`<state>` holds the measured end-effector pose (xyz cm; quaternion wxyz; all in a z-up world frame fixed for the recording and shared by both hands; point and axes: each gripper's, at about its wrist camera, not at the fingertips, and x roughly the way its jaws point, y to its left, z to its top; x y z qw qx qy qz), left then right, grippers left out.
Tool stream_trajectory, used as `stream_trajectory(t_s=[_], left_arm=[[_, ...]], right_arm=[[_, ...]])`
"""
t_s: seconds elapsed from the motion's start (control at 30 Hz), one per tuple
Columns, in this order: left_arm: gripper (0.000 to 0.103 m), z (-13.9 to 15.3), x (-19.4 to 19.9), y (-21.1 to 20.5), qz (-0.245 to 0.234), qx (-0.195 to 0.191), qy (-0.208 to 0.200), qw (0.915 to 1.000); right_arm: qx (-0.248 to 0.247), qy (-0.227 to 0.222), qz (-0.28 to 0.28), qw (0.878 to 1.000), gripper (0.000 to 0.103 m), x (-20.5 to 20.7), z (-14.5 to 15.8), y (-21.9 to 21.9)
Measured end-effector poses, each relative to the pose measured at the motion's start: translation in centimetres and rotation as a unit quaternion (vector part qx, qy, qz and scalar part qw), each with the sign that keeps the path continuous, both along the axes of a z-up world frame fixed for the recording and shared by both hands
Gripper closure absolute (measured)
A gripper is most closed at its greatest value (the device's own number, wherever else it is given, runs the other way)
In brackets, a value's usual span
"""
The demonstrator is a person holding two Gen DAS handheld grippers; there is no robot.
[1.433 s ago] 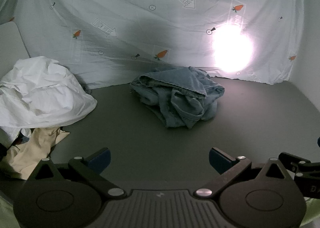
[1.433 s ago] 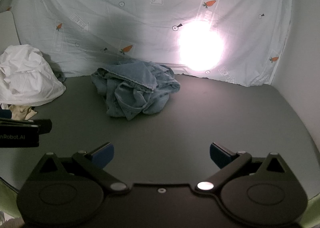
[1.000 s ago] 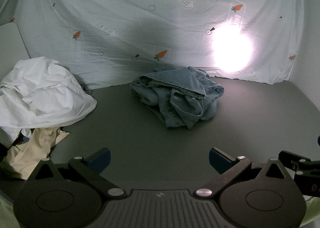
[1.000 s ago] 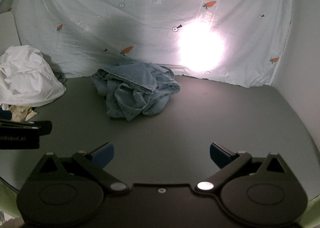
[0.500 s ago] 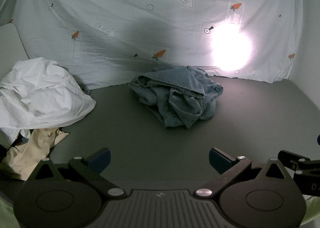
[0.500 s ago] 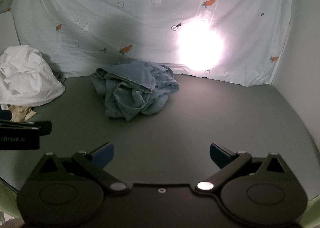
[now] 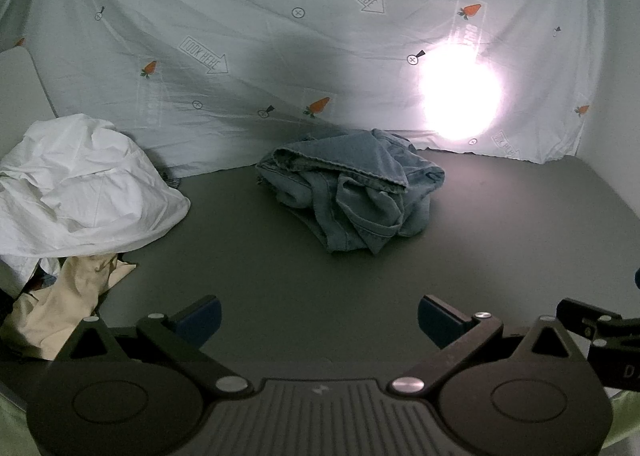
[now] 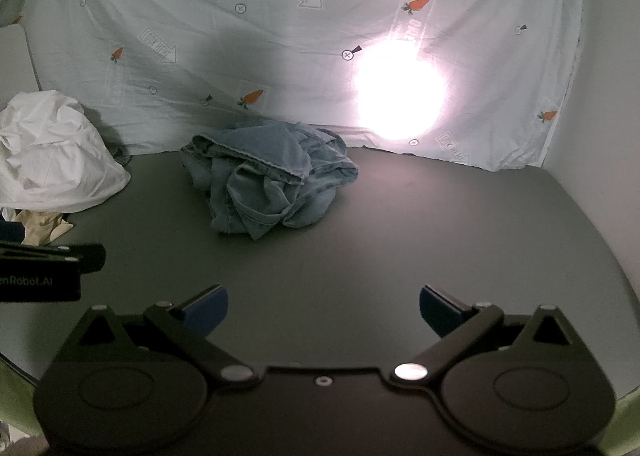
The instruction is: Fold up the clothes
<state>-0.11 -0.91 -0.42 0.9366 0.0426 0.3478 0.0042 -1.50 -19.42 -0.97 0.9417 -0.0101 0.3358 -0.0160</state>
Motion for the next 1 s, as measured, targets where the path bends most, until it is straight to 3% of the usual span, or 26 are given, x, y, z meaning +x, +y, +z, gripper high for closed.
stream_trajectory(t_s=[0.63,1.0], left_arm=[[0.0,0.0,-0.3,-0.2,0.0,0.01,-0.008,0.9999],[0.0,-1.5,-0.3,-0.8,0.046,-0.017,0.024,0.9985]], right_arm=[[0.01,-0.007,0.003,1.0,0.0,-0.3,-0.6,-1.1],[0.013,0.001,0.005,1.0,0.003,-0.3,-1.9,-3.2]])
